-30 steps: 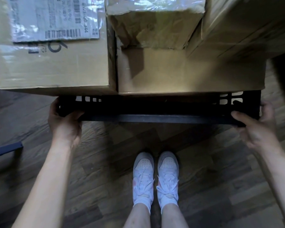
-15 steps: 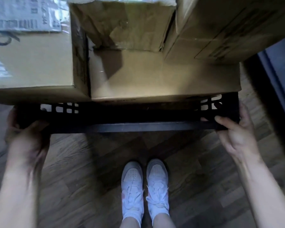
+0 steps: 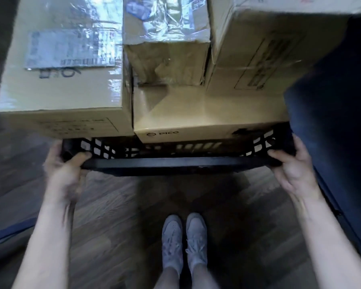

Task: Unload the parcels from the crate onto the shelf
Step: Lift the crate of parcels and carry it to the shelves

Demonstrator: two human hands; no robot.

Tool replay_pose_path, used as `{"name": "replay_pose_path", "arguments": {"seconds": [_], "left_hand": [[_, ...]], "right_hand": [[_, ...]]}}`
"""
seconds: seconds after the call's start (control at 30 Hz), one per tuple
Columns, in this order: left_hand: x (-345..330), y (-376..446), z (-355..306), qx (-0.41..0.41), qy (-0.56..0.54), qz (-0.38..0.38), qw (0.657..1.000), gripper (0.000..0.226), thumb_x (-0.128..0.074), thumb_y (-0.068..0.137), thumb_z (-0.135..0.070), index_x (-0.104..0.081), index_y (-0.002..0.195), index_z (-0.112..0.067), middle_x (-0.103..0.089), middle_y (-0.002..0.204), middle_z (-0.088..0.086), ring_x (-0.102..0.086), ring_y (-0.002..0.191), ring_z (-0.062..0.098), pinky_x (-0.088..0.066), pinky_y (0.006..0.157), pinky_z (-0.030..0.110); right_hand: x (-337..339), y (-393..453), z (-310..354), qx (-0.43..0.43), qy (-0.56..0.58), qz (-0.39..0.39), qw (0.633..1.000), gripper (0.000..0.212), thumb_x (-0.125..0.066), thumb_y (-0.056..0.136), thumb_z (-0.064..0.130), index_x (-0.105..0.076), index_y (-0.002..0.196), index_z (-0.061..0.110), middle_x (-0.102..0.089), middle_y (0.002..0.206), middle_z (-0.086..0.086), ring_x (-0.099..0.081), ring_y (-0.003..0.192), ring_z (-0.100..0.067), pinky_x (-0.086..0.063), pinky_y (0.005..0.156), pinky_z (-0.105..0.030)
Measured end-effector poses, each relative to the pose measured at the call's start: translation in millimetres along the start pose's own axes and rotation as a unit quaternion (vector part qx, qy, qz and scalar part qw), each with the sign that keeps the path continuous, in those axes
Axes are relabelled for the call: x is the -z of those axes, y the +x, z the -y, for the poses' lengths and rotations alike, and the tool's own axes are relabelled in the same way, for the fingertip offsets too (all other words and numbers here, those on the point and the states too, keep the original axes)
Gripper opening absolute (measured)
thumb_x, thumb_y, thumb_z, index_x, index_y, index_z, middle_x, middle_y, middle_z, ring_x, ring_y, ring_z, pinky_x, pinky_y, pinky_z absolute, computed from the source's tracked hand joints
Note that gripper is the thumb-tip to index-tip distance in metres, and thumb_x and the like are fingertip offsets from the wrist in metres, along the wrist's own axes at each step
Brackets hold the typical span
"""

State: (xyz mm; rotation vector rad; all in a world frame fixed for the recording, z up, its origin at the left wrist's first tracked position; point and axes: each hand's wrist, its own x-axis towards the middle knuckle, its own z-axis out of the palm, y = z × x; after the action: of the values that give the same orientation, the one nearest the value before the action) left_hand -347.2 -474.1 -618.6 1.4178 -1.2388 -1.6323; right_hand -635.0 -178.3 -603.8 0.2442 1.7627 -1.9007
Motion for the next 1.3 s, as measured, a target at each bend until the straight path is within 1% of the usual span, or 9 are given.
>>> {"name": "replay_pose_path", "arguments": {"seconds": [0.13,0.27,0.33,0.43,0.57,0.63,0.8,1.13,1.3], "left_hand": [[-12,-42,-95,0.031,-0.047,-0.024,0.998,0.041,-0.048,0.084,0.018,-0.056,0.086,-0.022,-0.061,0.093,-0.003,-0.063,0.077,0.006,-0.056,0.071,0.021],[-14,-75,-176,0.020,-0.056,-0.045,0.997,0.039,-0.052,0.085,0.015,-0.055,0.097,-0.021,-0.061,0.094,-0.005,-0.060,0.086,0.010,-0.057,0.071,0.025],[-15,-89,-214,0.011,-0.057,-0.045,0.997,0.039,-0.053,0.085,0.014,-0.056,0.100,-0.022,-0.060,0.093,-0.007,-0.060,0.086,0.010,-0.057,0.067,0.023],[-14,-115,-271,-0.007,-0.071,-0.036,0.997,0.049,-0.053,0.087,0.010,-0.048,0.129,-0.014,-0.058,0.091,-0.007,-0.061,0.082,0.008,-0.058,0.059,0.021],[-11,-153,-328,-0.054,-0.071,0.006,0.996,0.035,-0.051,0.087,0.012,-0.054,0.108,-0.015,-0.062,0.093,0.002,-0.065,0.063,0.006,-0.052,0.046,0.018],[-7,-169,-350,-0.070,-0.076,0.015,0.995,0.034,-0.053,0.086,0.012,-0.055,0.107,-0.014,-0.064,0.094,0.003,-0.065,0.068,0.011,-0.053,0.046,0.021],[-2,-198,-380,-0.093,-0.093,0.023,0.991,0.034,-0.056,0.085,0.010,-0.056,0.104,-0.019,-0.063,0.099,0.004,-0.064,0.078,0.027,-0.058,0.046,0.039],[-12,-210,-408,-0.111,-0.116,0.013,0.987,0.039,-0.053,0.085,0.013,-0.054,0.114,-0.014,-0.061,0.104,0.008,-0.064,0.079,0.028,-0.056,0.042,0.034],[-20,-194,-420,-0.100,-0.125,0.000,0.987,0.043,-0.051,0.086,0.014,-0.050,0.121,-0.011,-0.061,0.098,0.003,-0.063,0.076,0.026,-0.056,0.041,0.036]], "right_hand": [[-14,-36,89,0.010,0.002,-0.007,1.000,0.057,-0.042,0.075,-0.026,-0.059,0.100,0.022,-0.064,0.090,-0.003,-0.063,0.083,-0.014,-0.055,0.074,-0.029],[-22,-75,167,0.023,0.022,0.028,0.999,0.053,-0.042,0.076,-0.024,-0.058,0.104,0.017,-0.055,0.086,-0.006,-0.058,0.081,-0.018,-0.055,0.067,-0.031],[-25,-92,206,0.035,0.013,0.036,0.999,0.051,-0.042,0.076,-0.023,-0.054,0.115,0.008,-0.052,0.088,-0.010,-0.056,0.083,-0.025,-0.055,0.062,-0.033],[-30,-118,262,0.053,-0.001,0.052,0.997,0.048,-0.044,0.082,-0.017,-0.051,0.118,0.014,-0.054,0.082,-0.004,-0.057,0.075,-0.021,-0.056,0.053,-0.030],[-26,-151,316,0.077,0.001,0.075,0.994,0.043,-0.045,0.084,-0.014,-0.054,0.110,0.019,-0.051,0.078,-0.001,-0.056,0.073,-0.017,-0.057,0.054,-0.034],[-25,-164,336,0.090,0.008,0.089,0.992,0.042,-0.044,0.084,-0.013,-0.053,0.109,0.019,-0.050,0.079,-0.001,-0.055,0.075,-0.018,-0.057,0.055,-0.034],[-20,-190,378,0.130,0.007,0.125,0.984,0.039,-0.043,0.083,-0.014,-0.054,0.096,0.021,-0.050,0.076,-0.001,-0.054,0.072,-0.017,-0.057,0.052,-0.031],[-29,-190,415,0.142,0.021,0.149,0.978,0.038,-0.045,0.083,-0.015,-0.055,0.096,0.019,-0.053,0.074,0.000,-0.058,0.075,-0.022,-0.056,0.050,-0.031],[-48,-171,416,0.134,0.013,0.157,0.978,0.040,-0.046,0.083,-0.015,-0.052,0.112,0.014,-0.053,0.071,0.001,-0.058,0.073,-0.018,-0.054,0.064,-0.042]]}}
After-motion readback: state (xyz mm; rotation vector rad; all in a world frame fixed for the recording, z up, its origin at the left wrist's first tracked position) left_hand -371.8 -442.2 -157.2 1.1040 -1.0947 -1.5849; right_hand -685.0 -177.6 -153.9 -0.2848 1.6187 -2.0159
